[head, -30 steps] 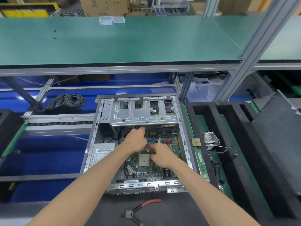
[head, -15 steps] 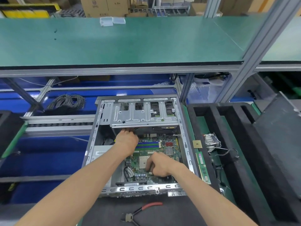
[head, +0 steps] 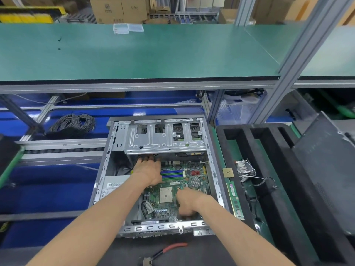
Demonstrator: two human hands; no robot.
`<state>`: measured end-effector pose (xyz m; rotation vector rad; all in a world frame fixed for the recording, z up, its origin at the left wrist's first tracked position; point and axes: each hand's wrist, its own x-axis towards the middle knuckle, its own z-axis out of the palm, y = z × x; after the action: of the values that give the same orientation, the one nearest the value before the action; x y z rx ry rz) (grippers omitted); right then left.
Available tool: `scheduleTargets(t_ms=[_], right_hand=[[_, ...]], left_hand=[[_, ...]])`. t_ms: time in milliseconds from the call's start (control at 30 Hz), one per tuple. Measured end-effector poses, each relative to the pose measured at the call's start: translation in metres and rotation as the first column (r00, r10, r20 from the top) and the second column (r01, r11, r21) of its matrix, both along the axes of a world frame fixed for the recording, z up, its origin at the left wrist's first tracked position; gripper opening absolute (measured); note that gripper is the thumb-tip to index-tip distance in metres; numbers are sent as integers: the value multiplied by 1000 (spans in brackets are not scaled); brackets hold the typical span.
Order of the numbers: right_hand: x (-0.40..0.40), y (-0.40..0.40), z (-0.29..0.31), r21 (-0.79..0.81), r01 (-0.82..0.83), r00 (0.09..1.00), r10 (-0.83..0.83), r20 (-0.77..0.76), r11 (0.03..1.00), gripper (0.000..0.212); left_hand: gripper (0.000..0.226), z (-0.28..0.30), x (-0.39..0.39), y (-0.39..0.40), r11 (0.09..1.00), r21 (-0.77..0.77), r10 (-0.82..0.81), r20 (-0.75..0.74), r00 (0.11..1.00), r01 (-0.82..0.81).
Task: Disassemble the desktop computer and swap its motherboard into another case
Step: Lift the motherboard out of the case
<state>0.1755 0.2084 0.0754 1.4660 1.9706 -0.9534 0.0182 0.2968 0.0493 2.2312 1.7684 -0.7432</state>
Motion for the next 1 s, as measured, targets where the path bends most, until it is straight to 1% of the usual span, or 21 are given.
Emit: scheduleTargets(t_ms=[67,100,200,267,300,367,433,500,600,700,733,867,1000], right_hand=[[1,0,0,50,-4,1000,3,21,999,25],[0,1,1,94,-3,999,-1,36,996,27],[0,5,1,242,-8,997,-10,71,970,16],[0,8,-1,325,70,995,-88,43,943,17],[0,10,-2,368,127,990,-139,4,921,24],[1,17,-5,459,221,975,-208,-80,860,46],[2,24,-9,529,245,969,-218,-114,813,54],[3,29,-12,540,221,975,-206,-88,812,57],[2,34,-20,503,211,976,-212,-57,838,64],[2,37,-25,497,218,973,-229,-40,840,68],[1,39,-25,505,224,971,-233,-47,834,67],[-2,42,-29,507,239,970,-222,-95,828,64],[-4,43,-32,496,253,967,-224,-119,830,64]], left_hand=[[68,-1,0,1,1000,7,4,14,1000,-4],[66,-1,0,2,1000,1,13,26,1000,-13],[61,1,0,2,999,-31,46,55,997,-45],[62,3,0,2,998,-34,56,54,997,-55],[63,3,0,1,998,-30,57,49,997,-55],[66,4,1,1,999,-16,51,40,998,-51],[69,3,2,1,999,-3,51,45,998,-51],[69,1,2,2,998,-1,61,65,996,-61],[57,-1,2,4,995,-33,102,116,988,-98],[53,-2,2,7,992,-59,122,137,983,-115],[55,-3,2,9,991,-66,125,137,983,-117],[77,-7,4,13,981,-146,139,93,986,-125],[75,-9,8,15,972,-193,152,86,985,-133]])
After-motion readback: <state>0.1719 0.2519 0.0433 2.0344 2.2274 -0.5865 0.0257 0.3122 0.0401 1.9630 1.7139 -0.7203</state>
